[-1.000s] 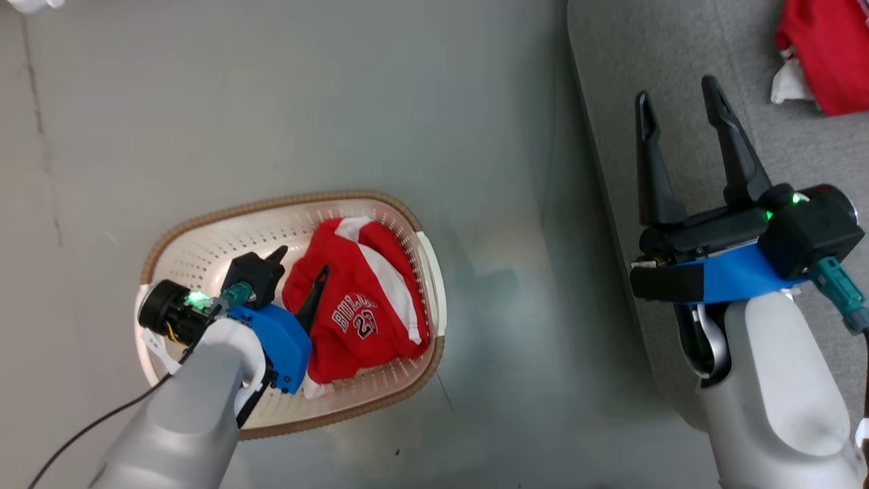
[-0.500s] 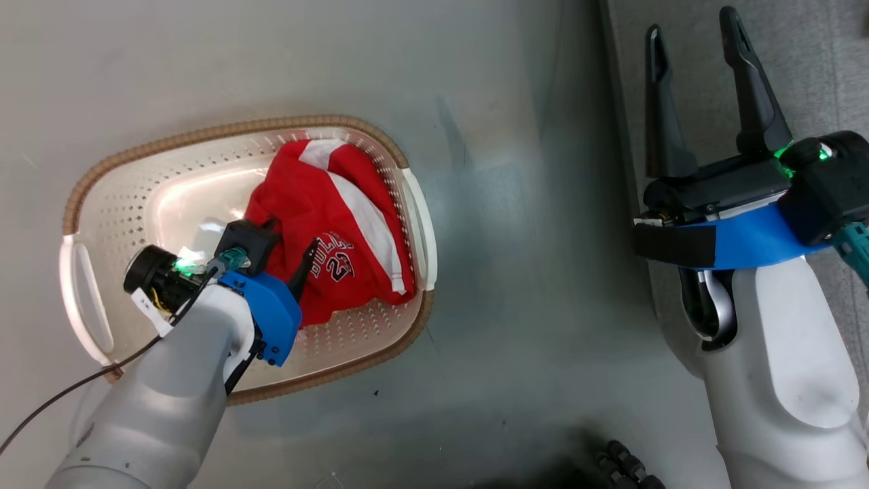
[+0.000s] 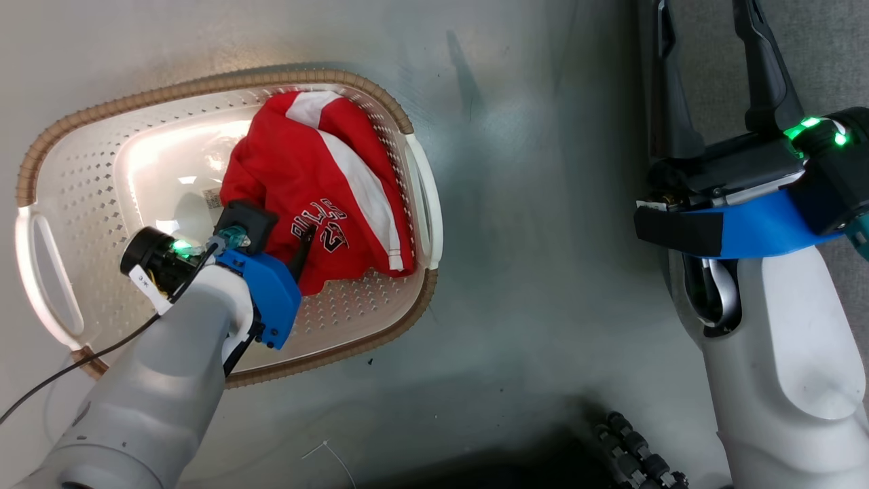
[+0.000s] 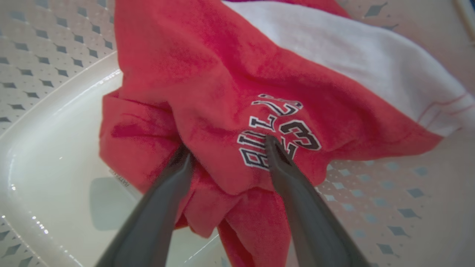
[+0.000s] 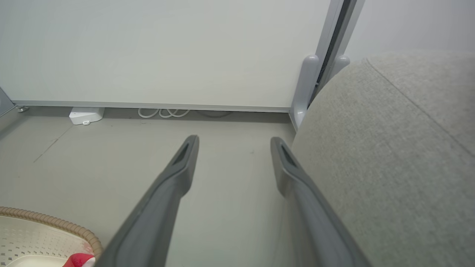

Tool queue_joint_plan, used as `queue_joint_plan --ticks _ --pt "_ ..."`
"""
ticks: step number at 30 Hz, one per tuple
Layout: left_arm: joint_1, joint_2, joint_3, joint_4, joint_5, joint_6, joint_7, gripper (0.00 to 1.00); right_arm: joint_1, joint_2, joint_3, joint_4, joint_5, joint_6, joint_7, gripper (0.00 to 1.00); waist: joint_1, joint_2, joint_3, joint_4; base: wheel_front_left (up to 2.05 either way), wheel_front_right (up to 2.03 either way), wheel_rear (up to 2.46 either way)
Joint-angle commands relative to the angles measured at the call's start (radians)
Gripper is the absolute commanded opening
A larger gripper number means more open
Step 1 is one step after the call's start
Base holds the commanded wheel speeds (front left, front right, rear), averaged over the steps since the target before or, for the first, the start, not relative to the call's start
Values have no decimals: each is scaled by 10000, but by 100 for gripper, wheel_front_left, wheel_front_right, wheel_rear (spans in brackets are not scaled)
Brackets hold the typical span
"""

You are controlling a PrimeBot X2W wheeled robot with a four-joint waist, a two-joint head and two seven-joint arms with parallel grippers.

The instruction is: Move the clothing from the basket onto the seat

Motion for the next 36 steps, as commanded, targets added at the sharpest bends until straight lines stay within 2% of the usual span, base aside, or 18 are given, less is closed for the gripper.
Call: queue_joint_plan --ticks 1,7,8,9,10,11,19,27,36 --pt "-189 7 -103 24 -110 6 -27 100 -137 44 15 -60 -39 -10 -1 100 -1 -1 130 -34 0 0 0" --pt "-367 -82 -466 60 -331 6 -85 100 -103 64 -19 -79 -4 -9 -1 100 -1 -1 302 -92 0 0 0" --pt "-395 -87 -542 67 -385 6 -85 98 -90 65 -39 -74 -3 -9 -1 100 -1 -1 322 -98 0 0 0" --pt "-428 -92 -653 70 -416 6 -86 47 -80 67 -57 -65 -5 -9 -1 100 -1 -1 338 -103 0 0 0" --pt "-448 -87 -747 72 -435 6 -88 19 -78 69 -68 -61 -2 -9 -1 100 -1 -1 348 -113 0 0 0" --pt "-455 -86 -837 68 -485 6 -83 0 -72 70 -81 -60 4 -10 -1 100 -1 -1 350 -121 0 0 0" --pt "-523 -173 -1404 -119 -932 6 -204 0 -16 82 -150 23 -43 -9 -1 100 -1 -1 133 -33 0 0 0" --pt "-214 -223 -1841 -727 -1329 6 -372 0 173 82 -209 264 17 -10 -1 100 -1 -1 -648 224 0 0 0" --pt "485 121 -926 -2420 -826 6 -367 0 676 -22 -259 638 70 -11 -1 100 -1 -1 -2073 634 0 0 0"
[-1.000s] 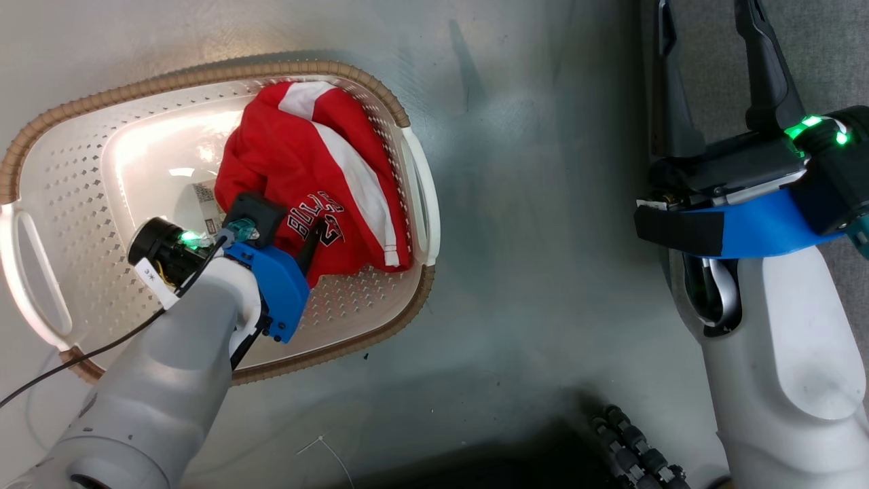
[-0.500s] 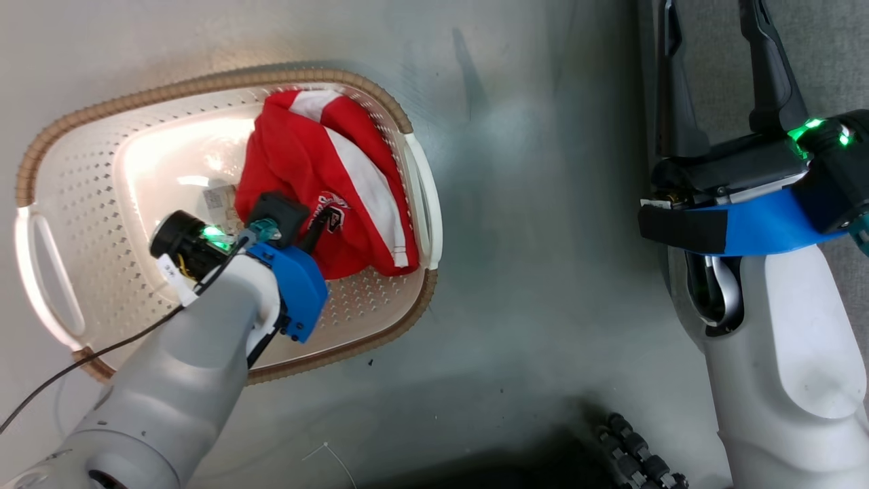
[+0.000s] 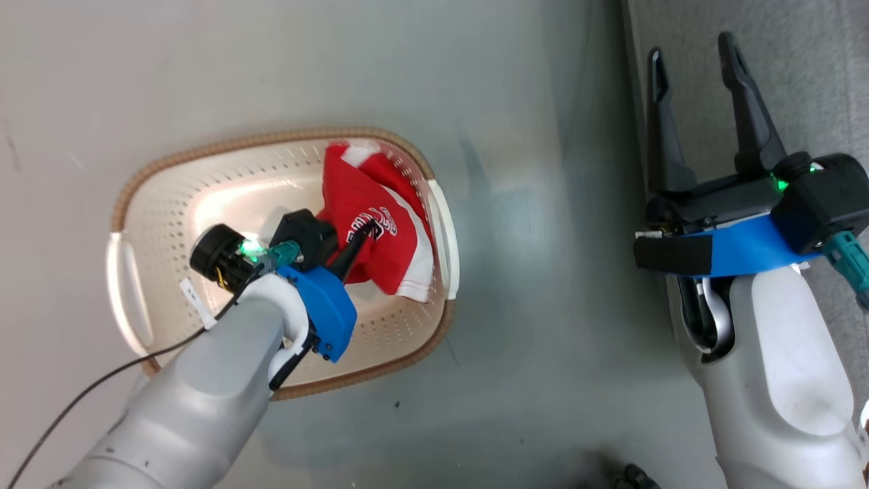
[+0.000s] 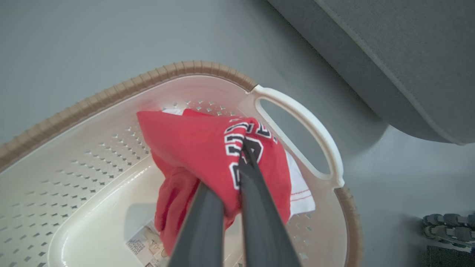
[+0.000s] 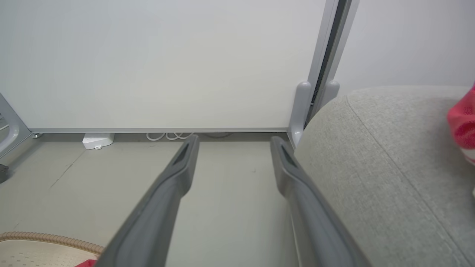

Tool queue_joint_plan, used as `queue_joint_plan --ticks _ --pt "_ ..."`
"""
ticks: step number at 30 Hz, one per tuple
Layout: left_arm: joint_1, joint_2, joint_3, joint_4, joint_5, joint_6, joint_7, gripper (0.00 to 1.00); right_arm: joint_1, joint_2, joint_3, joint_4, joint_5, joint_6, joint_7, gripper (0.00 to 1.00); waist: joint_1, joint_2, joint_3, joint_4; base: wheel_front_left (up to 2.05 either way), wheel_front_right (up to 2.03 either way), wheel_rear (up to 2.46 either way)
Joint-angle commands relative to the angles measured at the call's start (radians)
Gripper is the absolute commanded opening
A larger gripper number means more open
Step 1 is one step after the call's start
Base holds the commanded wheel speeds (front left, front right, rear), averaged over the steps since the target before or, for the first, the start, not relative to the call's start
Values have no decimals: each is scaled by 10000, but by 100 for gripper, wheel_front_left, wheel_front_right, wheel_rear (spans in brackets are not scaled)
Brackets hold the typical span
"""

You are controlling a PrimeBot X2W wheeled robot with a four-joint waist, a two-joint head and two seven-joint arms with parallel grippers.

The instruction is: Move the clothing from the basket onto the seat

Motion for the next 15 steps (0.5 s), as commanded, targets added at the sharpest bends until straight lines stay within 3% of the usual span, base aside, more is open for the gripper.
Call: queue_joint_plan --ticks 1,15 --pt "182 46 107 -125 122 6 -34 0 128 -64 -12 40 55 -9 -3 100 1 0 -503 206 0 0 0" --pt "1929 159 2221 -2151 1662 64 -33 0 1407 -257 -126 811 242 -7 -1 100 1 0 -3362 802 0 0 0"
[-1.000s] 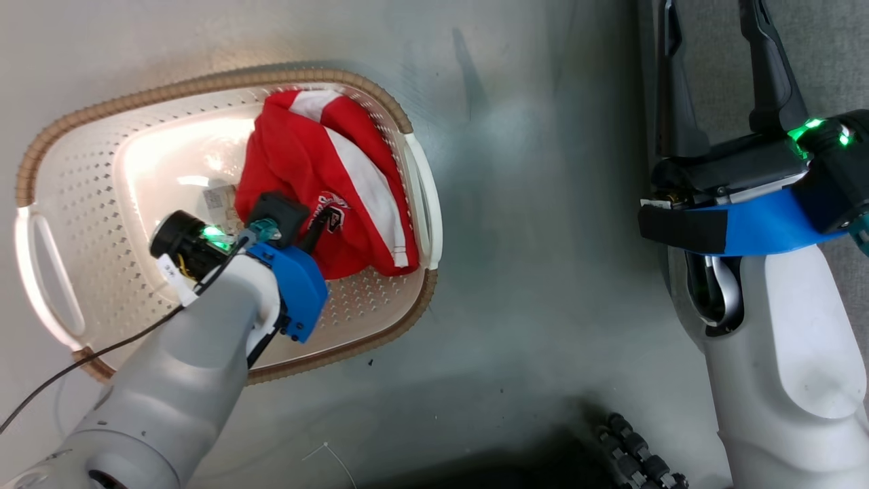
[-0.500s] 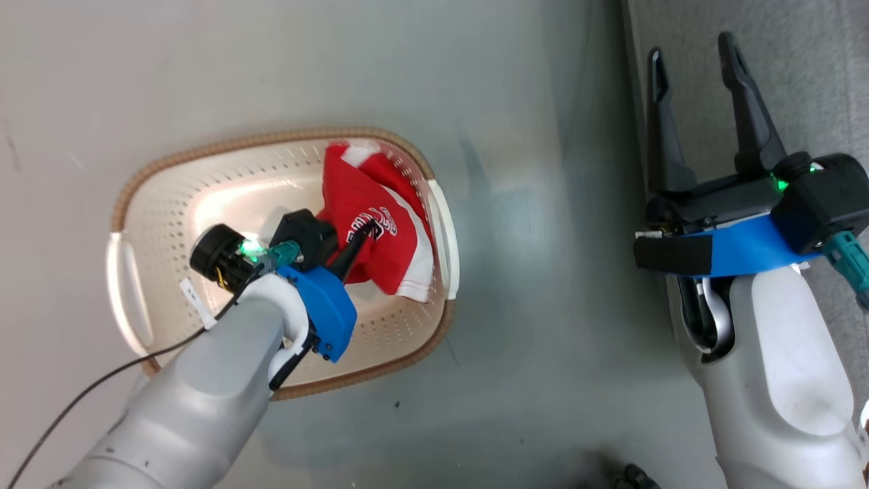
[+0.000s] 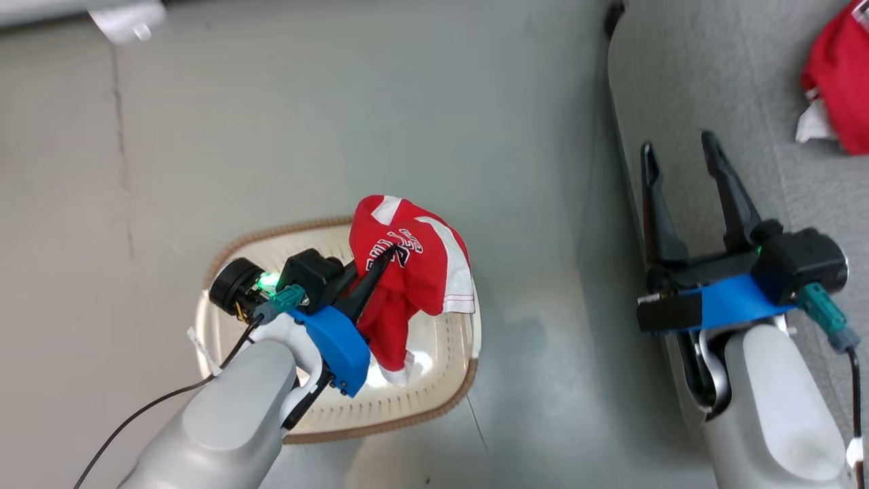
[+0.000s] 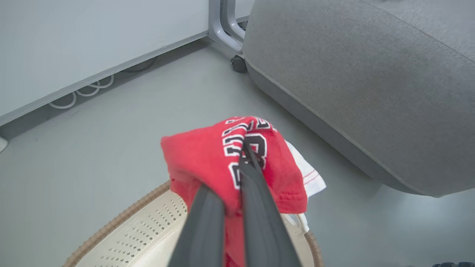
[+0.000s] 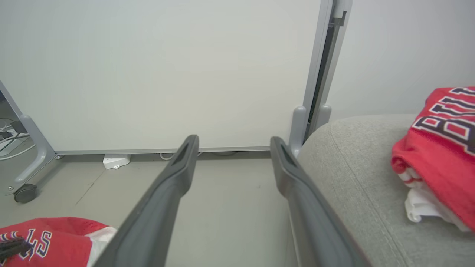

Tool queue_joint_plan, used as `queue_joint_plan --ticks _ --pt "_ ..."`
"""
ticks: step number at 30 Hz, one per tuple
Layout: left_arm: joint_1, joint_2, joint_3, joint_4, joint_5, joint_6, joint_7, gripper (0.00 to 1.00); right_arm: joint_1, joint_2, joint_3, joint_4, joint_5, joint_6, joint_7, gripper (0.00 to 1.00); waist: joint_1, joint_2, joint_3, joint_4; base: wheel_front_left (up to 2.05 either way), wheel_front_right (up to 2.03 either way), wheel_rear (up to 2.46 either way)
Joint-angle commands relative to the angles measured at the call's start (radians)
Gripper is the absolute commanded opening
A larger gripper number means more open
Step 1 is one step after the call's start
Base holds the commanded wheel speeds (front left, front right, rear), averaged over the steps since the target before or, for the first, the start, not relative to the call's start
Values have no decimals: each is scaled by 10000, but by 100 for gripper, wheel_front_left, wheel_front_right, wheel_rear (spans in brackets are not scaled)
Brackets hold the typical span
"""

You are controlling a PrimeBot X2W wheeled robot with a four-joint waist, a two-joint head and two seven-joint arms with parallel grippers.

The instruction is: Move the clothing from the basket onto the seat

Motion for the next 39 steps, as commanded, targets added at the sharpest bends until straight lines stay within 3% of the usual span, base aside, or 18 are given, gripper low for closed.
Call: queue_joint_plan --ticks 1,14,25,39 --pt "151 73 126 -126 142 25 -31 0 217 -49 -17 63 83 -7 -1 100 2 0 -790 231 0 0 0" --pt "699 -102 1092 -1096 1044 -1 -30 0 1600 -214 -58 494 239 -7 -1 100 2 0 -3130 354 0 0 0" --pt "629 -418 983 -1281 1177 -43 -32 0 2729 -301 63 744 361 -7 -1 100 2 0 -4757 297 0 0 0" --pt "550 -525 757 -1180 962 -59 -32 0 3003 -354 230 666 403 -7 -1 100 2 0 -5224 221 0 0 0"
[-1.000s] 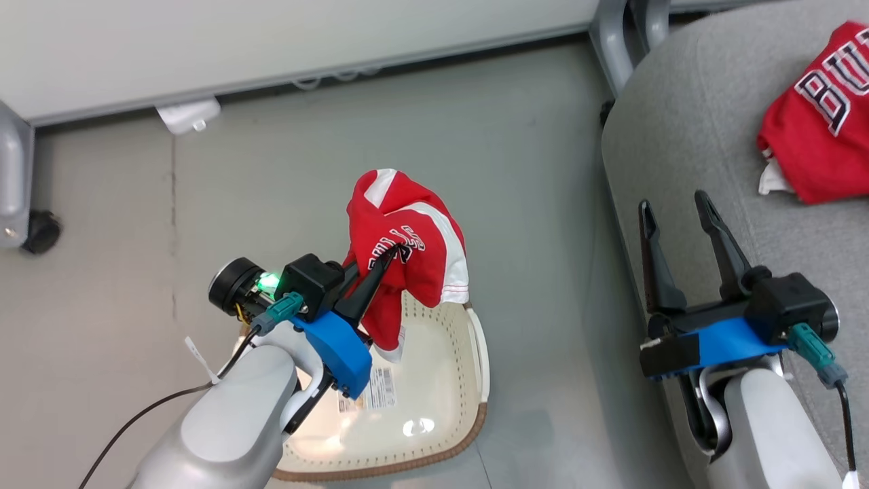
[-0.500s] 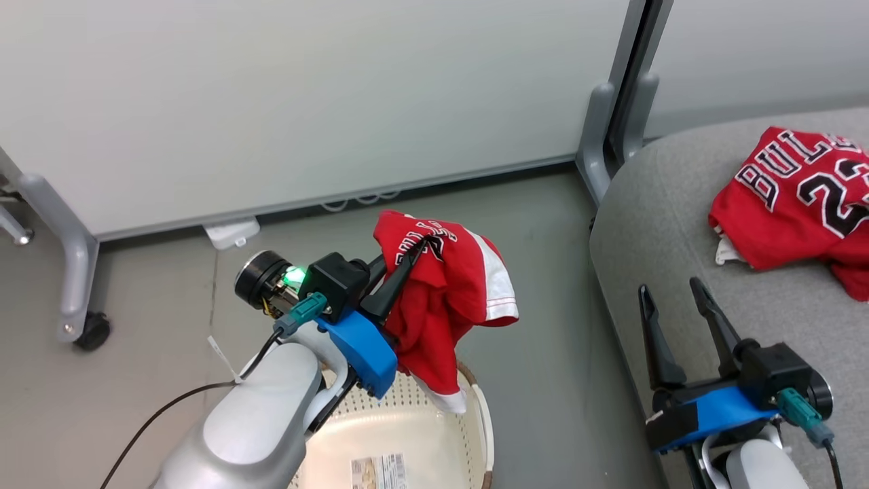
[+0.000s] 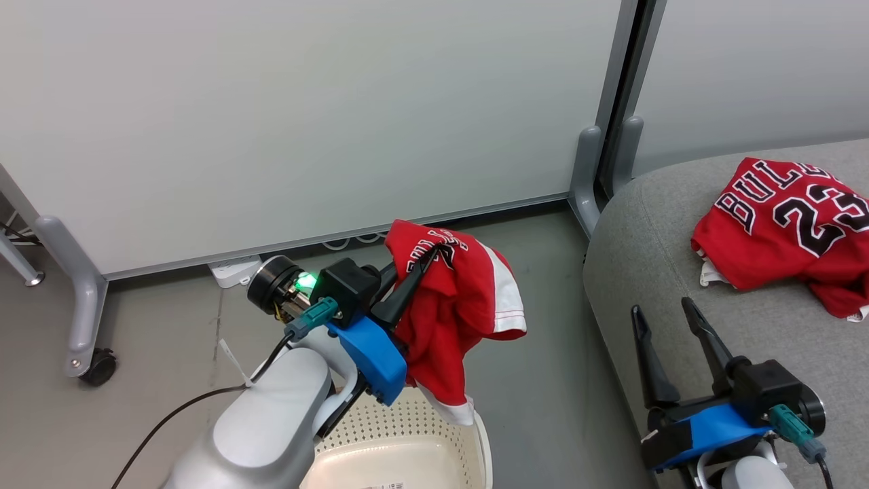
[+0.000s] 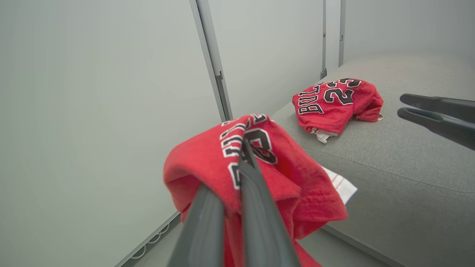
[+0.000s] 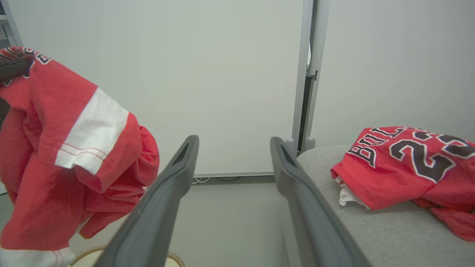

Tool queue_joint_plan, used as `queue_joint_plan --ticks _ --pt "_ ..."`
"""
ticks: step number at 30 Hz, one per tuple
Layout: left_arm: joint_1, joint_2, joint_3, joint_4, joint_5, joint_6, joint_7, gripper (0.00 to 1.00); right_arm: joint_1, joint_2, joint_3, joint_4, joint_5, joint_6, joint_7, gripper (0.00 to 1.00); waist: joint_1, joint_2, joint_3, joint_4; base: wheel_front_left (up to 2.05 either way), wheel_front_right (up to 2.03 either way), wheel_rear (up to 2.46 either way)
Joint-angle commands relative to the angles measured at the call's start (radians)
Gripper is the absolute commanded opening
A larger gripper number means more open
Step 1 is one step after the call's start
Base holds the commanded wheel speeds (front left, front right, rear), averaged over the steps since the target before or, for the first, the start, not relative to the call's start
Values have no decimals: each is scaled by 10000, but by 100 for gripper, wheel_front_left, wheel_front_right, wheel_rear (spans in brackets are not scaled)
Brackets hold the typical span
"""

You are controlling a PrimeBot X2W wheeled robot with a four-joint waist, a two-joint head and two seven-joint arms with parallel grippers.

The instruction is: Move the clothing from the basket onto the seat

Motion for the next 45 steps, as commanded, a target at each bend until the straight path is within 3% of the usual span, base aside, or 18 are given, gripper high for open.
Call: queue_joint_plan --ticks 1,8,22,32,45 --pt "-28 17 1 10 -16 -38 -33 0 -5 -37 52 -33 -18 -7 -1 100 1 0 0 1 0 0 0" --pt "-58 23 -95 14 -83 -40 -33 0 -453 -154 911 -128 -30 -7 -1 100 1 0 67 7 0 0 0" --pt "-194 -87 -234 11 -102 -20 -31 0 -2139 -350 3712 558 168 -9 -1 100 1 0 312 178 0 0 0" --pt "-415 -246 -485 -83 -36 -21 -33 0 -3789 -239 4930 2196 -127 -9 -1 100 1 0 605 455 0 0 0" --pt "-612 -400 -786 -282 -53 -21 -33 0 -5079 29 5694 4236 52 -9 0 100 1 0 963 650 0 0 0"
